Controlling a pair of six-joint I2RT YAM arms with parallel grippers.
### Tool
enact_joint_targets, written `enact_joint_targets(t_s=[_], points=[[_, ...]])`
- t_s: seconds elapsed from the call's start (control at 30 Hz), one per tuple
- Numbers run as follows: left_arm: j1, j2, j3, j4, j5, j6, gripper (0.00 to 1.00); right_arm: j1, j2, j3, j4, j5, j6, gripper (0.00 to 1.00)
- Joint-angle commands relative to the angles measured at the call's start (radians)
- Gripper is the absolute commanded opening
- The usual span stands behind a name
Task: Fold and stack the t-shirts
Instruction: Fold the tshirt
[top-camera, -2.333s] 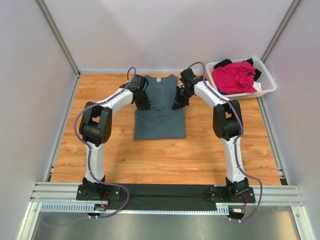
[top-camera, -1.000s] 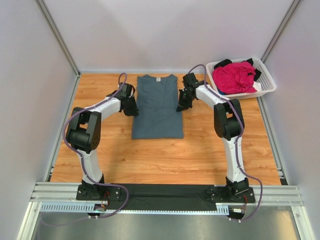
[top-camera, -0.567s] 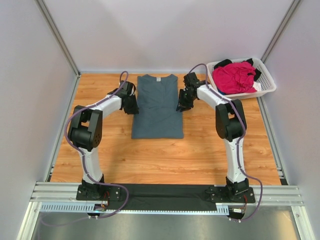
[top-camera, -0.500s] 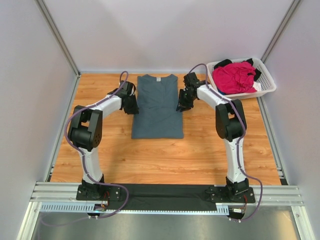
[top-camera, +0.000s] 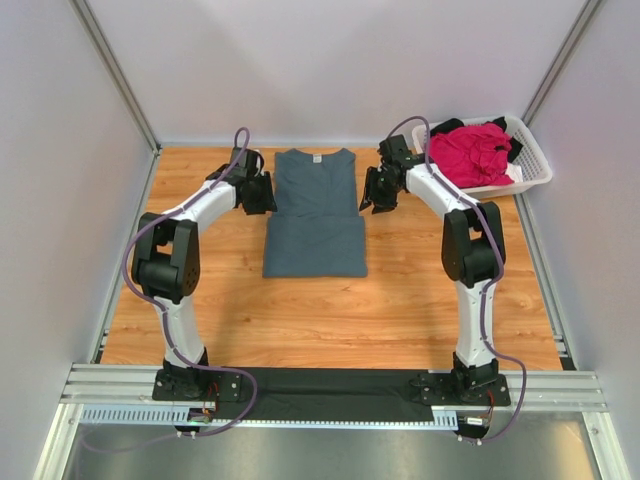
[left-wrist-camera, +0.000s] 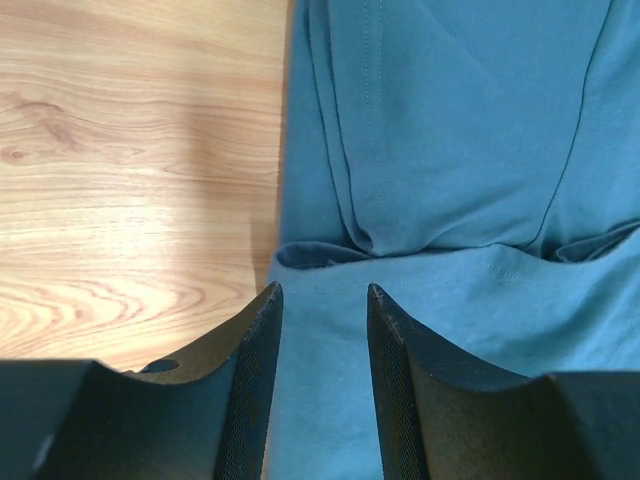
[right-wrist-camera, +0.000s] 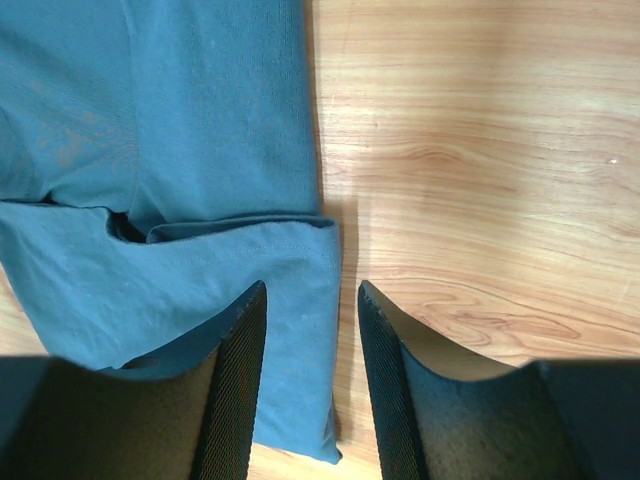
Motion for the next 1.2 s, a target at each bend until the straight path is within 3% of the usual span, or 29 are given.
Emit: enact_joint_targets(t_s=[0.0,0.43,0.67,1.03,1.17], points=[[0.001,0.017,0.007,0.020,0.023,0.017,0.47,0.001,0.034,-0.001,0.012,0.010,-0.022,0.44],[0.008,0.095,0.038,0.016,0.013,0.018,0.43,0.003,0.096,0.029,0.029,-0.024,0.003,0.42],[0.015,0.112,0.037,0.022,0.013,0.012,0.37,0.001,0.114,0.044,0.031,-0.035,0.010,0.35],[0.030,0.117,0.029,0.028,-0.002,0.025,0.43,0.001,0.125,0.053,0.034,-0.047,0.020,0.33],[0.031,0.126,0.027,0.046,0.027,0.012,0.37,0.001,0.123,0.052,0.046,-0.056,0.030,0.21]])
